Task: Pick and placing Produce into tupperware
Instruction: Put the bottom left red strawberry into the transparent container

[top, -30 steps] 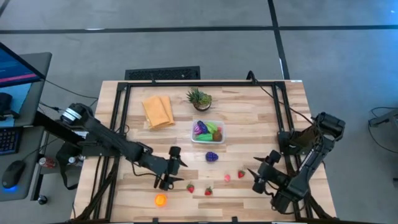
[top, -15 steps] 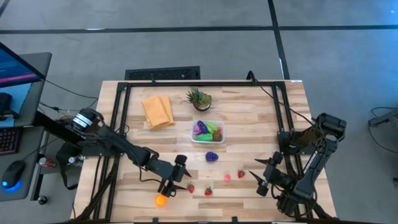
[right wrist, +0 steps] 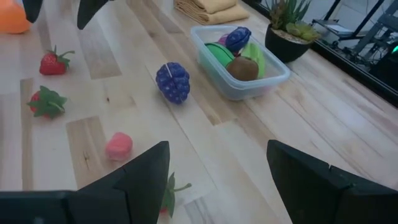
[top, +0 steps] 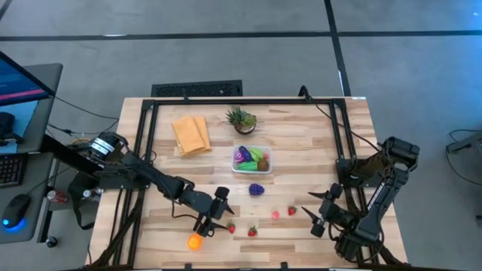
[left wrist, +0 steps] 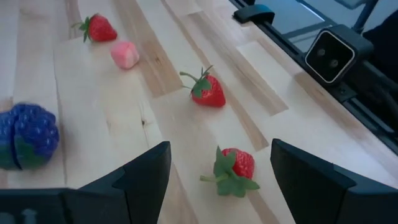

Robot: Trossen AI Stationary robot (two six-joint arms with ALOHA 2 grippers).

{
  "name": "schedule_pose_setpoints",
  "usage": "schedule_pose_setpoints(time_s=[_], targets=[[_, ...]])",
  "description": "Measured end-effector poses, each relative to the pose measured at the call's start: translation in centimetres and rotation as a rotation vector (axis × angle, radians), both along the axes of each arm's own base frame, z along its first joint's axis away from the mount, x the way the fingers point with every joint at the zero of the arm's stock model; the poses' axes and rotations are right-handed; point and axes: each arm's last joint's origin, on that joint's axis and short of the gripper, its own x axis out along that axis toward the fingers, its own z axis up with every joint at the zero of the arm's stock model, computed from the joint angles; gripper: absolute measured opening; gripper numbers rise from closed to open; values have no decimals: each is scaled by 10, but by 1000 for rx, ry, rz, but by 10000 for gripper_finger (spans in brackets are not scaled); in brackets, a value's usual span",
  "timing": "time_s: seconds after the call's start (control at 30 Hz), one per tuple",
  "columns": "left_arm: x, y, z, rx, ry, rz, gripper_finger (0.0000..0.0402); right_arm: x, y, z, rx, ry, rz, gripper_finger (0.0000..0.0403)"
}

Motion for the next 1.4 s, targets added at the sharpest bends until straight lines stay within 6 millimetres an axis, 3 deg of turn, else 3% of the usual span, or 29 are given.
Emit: schedule_pose_setpoints(time_s=[0.4, 1.0, 1.4], targets=[[5, 10, -2, 44, -21, -108, 265, 1, 0, 1, -13, -32, 11, 265], [39, 8, -41, 42, 103, -237, 265, 1, 1, 1, -5, -44, 13, 265], [45, 8, -42, 50, 154, -252, 261, 2, 3, -3, -13, -35, 13, 265]])
